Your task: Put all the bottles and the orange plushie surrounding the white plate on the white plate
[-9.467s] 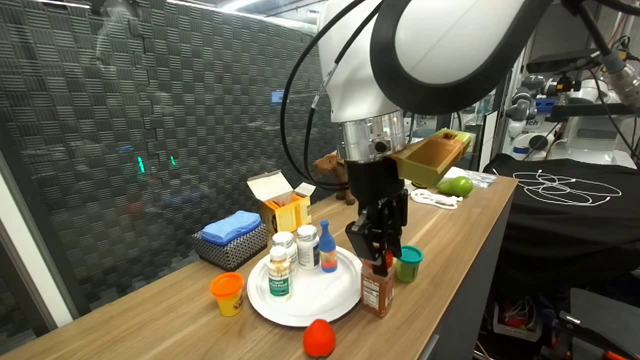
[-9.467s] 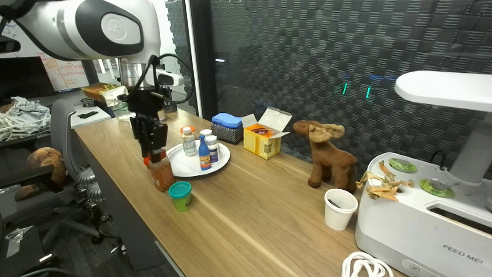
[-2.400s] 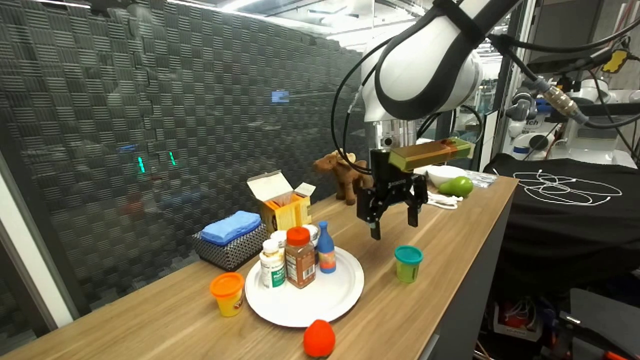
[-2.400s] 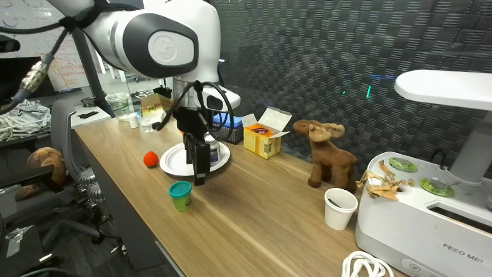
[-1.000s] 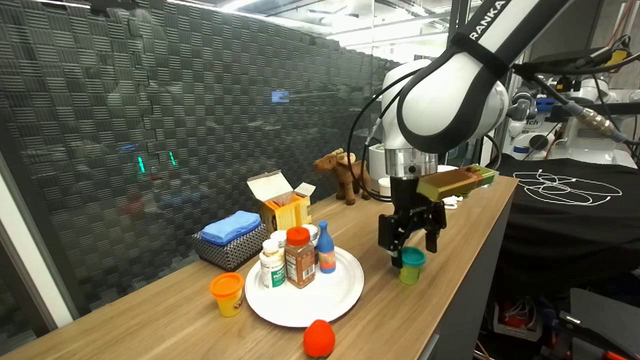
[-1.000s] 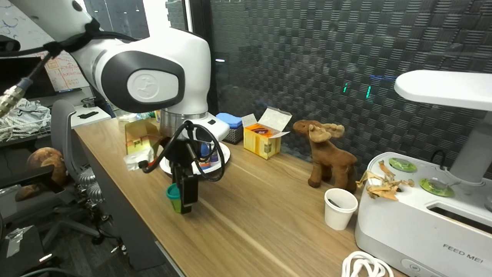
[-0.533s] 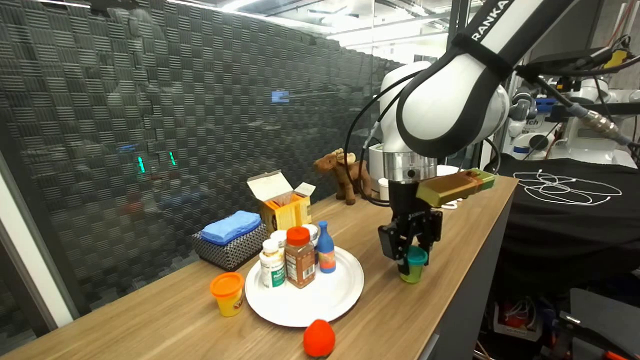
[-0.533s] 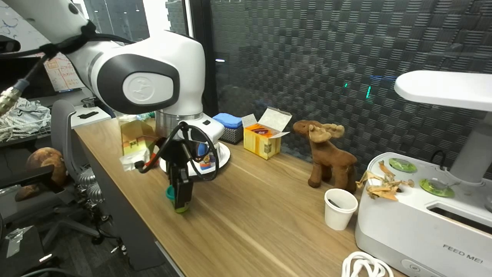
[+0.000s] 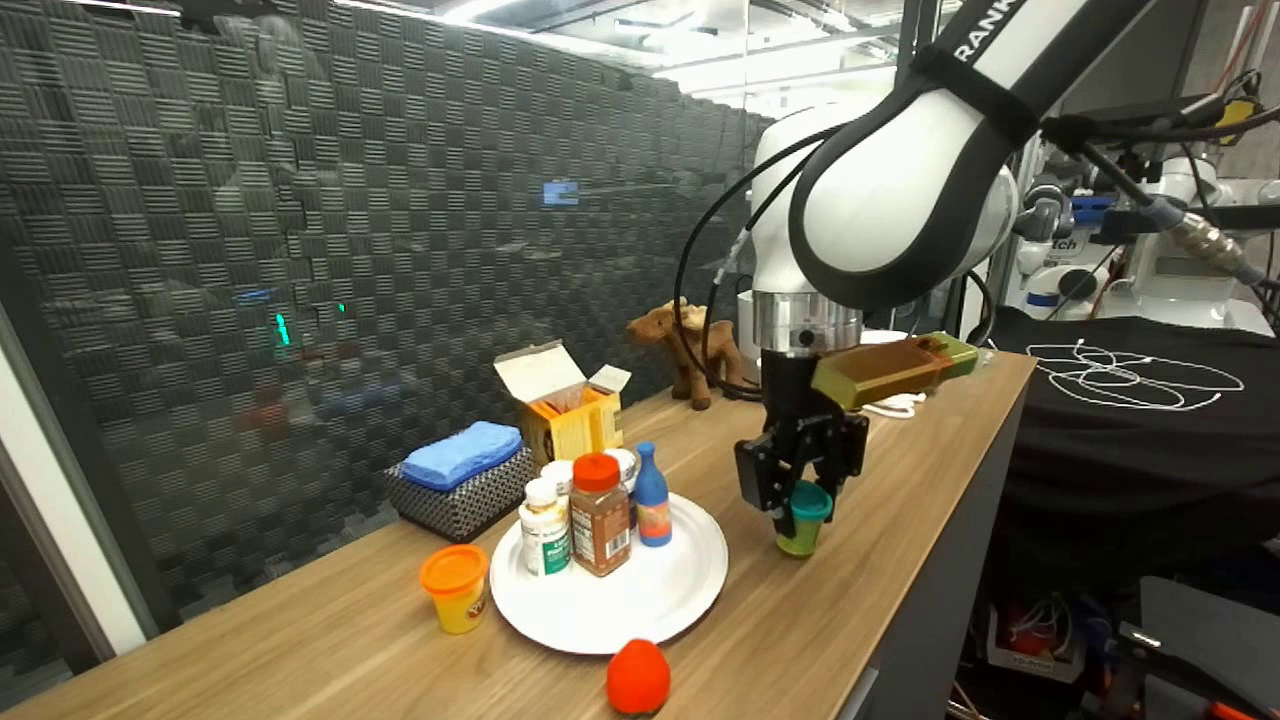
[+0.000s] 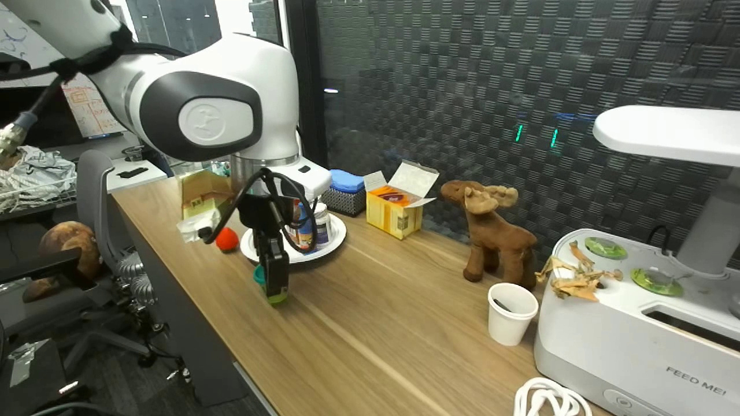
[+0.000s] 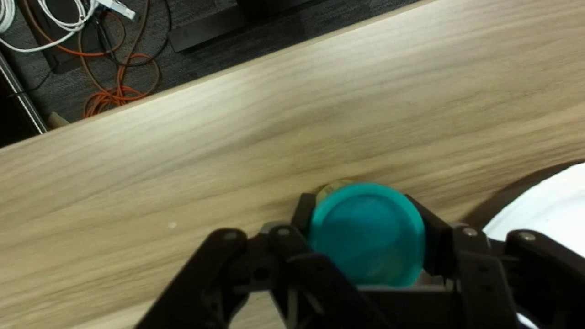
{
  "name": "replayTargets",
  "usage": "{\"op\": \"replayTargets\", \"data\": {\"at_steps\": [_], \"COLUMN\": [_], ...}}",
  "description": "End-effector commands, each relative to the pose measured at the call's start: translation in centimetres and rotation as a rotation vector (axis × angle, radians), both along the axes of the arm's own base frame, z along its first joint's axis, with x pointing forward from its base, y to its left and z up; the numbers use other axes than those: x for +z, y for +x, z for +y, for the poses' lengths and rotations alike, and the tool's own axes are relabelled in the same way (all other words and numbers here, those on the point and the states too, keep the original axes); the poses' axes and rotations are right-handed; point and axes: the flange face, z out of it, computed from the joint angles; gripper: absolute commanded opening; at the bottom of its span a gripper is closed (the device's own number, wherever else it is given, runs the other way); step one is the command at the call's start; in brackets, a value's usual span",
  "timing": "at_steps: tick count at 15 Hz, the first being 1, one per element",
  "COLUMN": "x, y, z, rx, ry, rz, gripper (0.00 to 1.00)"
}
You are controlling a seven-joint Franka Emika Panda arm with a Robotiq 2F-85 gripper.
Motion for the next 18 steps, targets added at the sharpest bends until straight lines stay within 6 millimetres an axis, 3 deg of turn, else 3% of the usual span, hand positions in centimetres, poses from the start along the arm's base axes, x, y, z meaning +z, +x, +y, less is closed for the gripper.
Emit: {"op": "replayTargets", "data": {"at_steps": [1,9,18], "x": [1.9,2.7,2.4], "y": [0.0,0.2,2.5], "z": [2.3,6.3,10.4], "rx": [-0.015,-0.017,-0.033], "ry": [-0.013,-0.029,0.029], "rz": [-0.045,-0.092,-0.118], "gripper": [0.23,0.23,0.23]}}
